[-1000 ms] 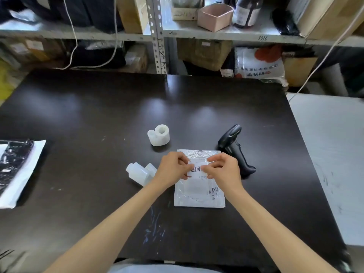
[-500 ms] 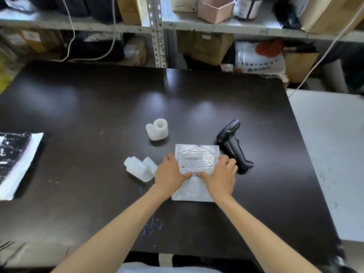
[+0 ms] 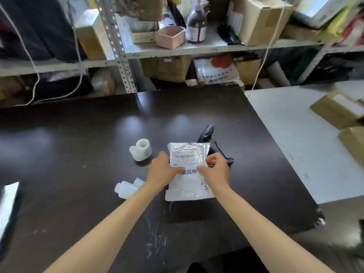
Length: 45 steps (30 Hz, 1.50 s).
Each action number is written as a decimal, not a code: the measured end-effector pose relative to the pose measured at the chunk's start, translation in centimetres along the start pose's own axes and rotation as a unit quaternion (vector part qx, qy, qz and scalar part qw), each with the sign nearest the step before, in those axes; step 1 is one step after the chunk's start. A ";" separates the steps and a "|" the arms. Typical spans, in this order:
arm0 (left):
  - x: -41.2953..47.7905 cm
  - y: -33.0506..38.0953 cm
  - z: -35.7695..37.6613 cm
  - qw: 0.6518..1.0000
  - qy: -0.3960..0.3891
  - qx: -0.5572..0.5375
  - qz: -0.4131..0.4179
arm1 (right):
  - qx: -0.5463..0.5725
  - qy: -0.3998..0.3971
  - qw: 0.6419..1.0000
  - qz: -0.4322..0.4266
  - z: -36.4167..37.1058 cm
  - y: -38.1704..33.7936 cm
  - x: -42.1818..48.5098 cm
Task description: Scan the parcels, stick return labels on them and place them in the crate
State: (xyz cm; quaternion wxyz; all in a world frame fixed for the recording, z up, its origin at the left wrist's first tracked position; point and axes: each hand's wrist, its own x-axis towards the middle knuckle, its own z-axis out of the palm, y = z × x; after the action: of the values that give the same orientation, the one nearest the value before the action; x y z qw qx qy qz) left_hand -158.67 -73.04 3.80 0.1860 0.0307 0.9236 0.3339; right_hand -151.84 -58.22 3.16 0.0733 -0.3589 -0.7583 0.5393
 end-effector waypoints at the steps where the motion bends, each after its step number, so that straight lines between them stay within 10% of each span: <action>1: 0.1 0.4 -0.3 1.000 -0.008 0.005 0.020 | 0.020 0.023 1.000 0.006 -0.2 -0.2 -0.5; 22: -23.4 7.1 10.8 0.844 -0.340 0.147 0.389 | 0.153 0.519 0.822 0.177 -13.3 11.3 -31.1; 30: -32.3 8.5 17.8 0.792 -0.366 0.191 0.450 | 0.176 0.580 0.762 0.227 -18.2 17.6 -37.4; 45: -27.0 19.2 35.0 0.773 -0.404 0.240 0.425 | 0.184 0.557 0.755 0.293 -30.8 26.2 -23.8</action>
State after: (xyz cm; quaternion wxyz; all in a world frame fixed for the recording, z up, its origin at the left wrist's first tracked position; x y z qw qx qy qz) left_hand -122.12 -41.89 -0.22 0.3680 0.5962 0.7061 0.1031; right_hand -106.87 -45.30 -0.55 0.3853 -0.7800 -0.3277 0.3685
